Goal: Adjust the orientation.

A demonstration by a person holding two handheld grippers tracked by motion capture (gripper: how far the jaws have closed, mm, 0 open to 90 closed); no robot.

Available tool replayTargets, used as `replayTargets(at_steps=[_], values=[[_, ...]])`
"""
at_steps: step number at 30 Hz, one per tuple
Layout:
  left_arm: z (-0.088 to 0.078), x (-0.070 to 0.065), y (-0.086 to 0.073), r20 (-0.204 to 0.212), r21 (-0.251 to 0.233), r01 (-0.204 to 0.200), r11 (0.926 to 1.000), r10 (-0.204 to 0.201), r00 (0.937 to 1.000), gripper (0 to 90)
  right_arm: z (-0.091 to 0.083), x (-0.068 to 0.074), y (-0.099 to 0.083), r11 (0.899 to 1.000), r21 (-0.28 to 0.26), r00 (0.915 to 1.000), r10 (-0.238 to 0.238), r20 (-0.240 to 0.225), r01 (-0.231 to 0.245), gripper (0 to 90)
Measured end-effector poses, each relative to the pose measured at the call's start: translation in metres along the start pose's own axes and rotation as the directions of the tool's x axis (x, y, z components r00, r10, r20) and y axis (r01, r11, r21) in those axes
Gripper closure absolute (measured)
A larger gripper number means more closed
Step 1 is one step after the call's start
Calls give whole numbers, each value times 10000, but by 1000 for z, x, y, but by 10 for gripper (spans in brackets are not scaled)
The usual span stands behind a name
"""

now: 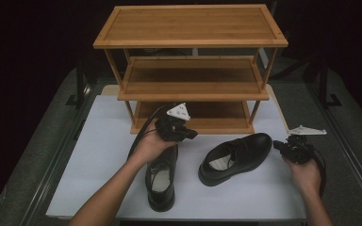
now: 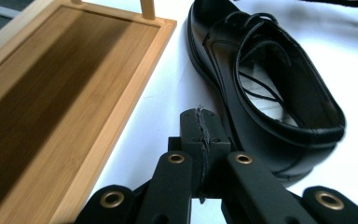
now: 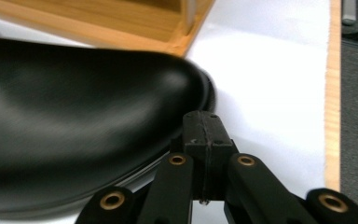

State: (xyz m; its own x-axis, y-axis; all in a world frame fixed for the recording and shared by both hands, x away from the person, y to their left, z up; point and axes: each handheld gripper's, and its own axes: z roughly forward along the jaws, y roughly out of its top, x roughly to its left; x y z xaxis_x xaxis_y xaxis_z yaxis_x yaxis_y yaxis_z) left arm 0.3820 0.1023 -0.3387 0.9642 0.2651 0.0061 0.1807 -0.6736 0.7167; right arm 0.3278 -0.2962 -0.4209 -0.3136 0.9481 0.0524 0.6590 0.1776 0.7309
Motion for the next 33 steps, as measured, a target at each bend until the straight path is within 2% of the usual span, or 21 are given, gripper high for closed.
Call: replayTargets(at_steps=[5,10,14,15,16,21,22,24,25,26,29,30,33], values=[[15,2,6,185,137,47,9999,-49,9998,900,8,-6,5,10000,85,9998,-40,216,38,897],[35,4,9,540,731,-172,9972,133,9985,900,20,-9,11,10000,90,9997,26,243,-29,897],[44,1,11,814,851,-154,9963,84,9966,900,23,-10,11,9999,140,9996,47,266,-51,896],[47,0,11,865,895,-188,9958,110,9962,900,23,-11,10,9998,174,9996,76,287,-81,897],[51,-3,13,856,1177,-446,9920,347,9957,900,23,-12,10,9998,186,9995,95,293,-101,896],[56,-6,16,1052,1498,-831,9852,677,9921,900,26,-12,9,9996,259,9998,129,169,-133,897],[57,-7,18,1129,1609,-1027,9816,850,9900,900,26,-13,10,9996,255,9998,152,148,-156,897],[57,-8,20,1230,1566,-995,9826,805,9891,900,26,-13,10,9995,259,9998,168,124,-171,897],[59,-10,24,1385,1577,-1077,9816,860,9866,900,26,-14,10,9995,252,9998,187,87,-189,896],[61,-12,26,1361,1698,-1170,9785,943,9862,900,26,-14,10,9995,250,9998,187,83,-189,897],[65,-14,28,1490,1752,-1277,9762,1020,9836,900,26,-14,10,9995,250,9998,205,65,-206,897],[67,-16,28,1380,1847,-1255,9748,1007,9853,900,27,-14,9,9995,247,9997,220,45,-221,897],[67,-17,29,1467,1881,-1220,9745,950,9846,900,27,-14,10,9995,237,9998,199,5,-199,898]])
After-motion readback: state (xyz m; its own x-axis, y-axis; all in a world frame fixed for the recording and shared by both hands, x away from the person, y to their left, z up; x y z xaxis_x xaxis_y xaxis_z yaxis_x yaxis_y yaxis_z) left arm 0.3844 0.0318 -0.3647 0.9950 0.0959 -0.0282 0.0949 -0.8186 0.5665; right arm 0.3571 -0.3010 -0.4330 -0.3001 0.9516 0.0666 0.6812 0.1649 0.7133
